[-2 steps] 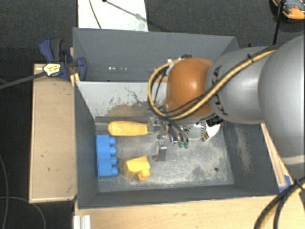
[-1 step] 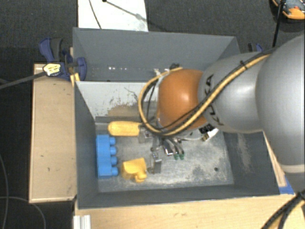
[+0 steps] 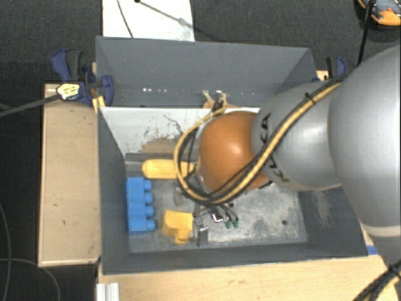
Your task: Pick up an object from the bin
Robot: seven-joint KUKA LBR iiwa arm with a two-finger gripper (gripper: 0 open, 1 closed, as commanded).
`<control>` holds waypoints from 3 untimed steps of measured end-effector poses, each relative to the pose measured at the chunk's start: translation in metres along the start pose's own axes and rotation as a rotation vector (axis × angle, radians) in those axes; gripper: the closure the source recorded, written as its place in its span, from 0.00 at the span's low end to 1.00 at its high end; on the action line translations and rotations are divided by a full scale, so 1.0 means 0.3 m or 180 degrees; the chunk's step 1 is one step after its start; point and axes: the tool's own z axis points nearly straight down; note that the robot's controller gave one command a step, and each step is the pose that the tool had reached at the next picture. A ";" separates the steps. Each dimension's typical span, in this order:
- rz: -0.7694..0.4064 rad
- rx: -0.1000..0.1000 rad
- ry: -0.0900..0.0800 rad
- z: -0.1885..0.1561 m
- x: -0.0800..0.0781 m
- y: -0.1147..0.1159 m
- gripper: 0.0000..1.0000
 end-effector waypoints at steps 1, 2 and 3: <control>-0.0017 -0.0002 0.0011 0.154 0.002 0.029 0.00; -0.0192 -0.0004 -0.0008 0.142 -0.008 0.043 1.00; -0.0191 -0.0004 -0.0008 0.142 -0.008 0.044 1.00</control>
Offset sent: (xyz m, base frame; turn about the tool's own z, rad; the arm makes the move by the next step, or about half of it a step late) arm -0.0020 0.0129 -0.0441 -0.0630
